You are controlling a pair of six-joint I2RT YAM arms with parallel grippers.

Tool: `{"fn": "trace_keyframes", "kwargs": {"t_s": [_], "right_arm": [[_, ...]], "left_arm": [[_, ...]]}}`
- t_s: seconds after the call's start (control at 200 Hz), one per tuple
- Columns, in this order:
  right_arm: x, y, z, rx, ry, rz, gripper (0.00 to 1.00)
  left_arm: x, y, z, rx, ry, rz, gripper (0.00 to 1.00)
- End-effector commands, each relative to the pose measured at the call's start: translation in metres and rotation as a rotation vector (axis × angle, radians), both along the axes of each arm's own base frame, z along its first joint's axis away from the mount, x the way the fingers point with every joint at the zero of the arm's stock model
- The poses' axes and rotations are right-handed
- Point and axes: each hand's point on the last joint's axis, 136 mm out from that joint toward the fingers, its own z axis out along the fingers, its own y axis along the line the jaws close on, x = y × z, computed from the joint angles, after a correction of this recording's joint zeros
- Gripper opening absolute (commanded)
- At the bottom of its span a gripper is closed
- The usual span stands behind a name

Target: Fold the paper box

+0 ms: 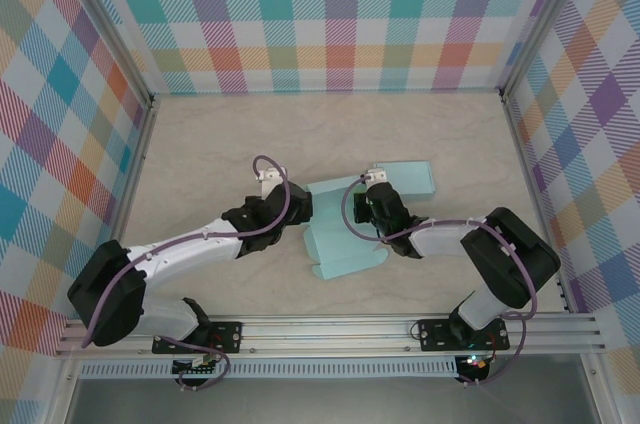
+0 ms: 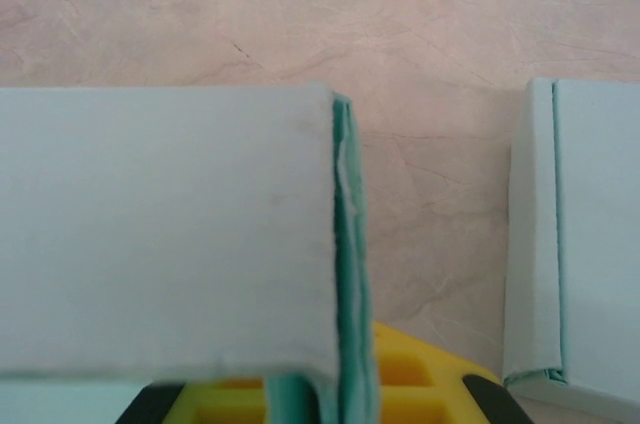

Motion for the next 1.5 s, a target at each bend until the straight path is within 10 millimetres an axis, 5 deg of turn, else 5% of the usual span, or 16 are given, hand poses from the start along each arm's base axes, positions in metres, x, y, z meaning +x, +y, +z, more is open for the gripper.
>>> {"fn": "trace_keyframes", "kwargs": {"t_s": [0.0,0.43,0.745,0.925,1.075,1.5], "right_arm": [[-0.006,0.023,0.013,0.058,-0.053,0.036,0.00],[-0.002,0.016,-0.003,0.028,-0.041,-0.083,0.00],[-0.003,0.015,-0.007,0.020,-0.031,-0.087,0.00],[-0.003,0.016,-0.009,0.014,-0.028,-0.083,0.00],[-0.004,0.016,-0.011,0.016,-0.024,-0.085,0.00],[-0.009,0.018,-0.012,0.015,-0.020,-0.081,0.00]], "left_arm": [[0.010,-0.006,-0.005,-0.077,-0.027,0.045,1.00],[-0.018,0.035,0.009,-0.163,-0.046,0.179,1.00],[-0.067,0.061,-0.021,-0.293,0.107,0.242,0.94],[-0.089,0.040,-0.035,-0.467,0.197,0.149,0.80],[-0.094,0.014,-0.037,-0.602,0.194,0.064,0.79],[-0.069,-0.031,-0.029,-0.561,0.162,-0.034,0.77]]}}
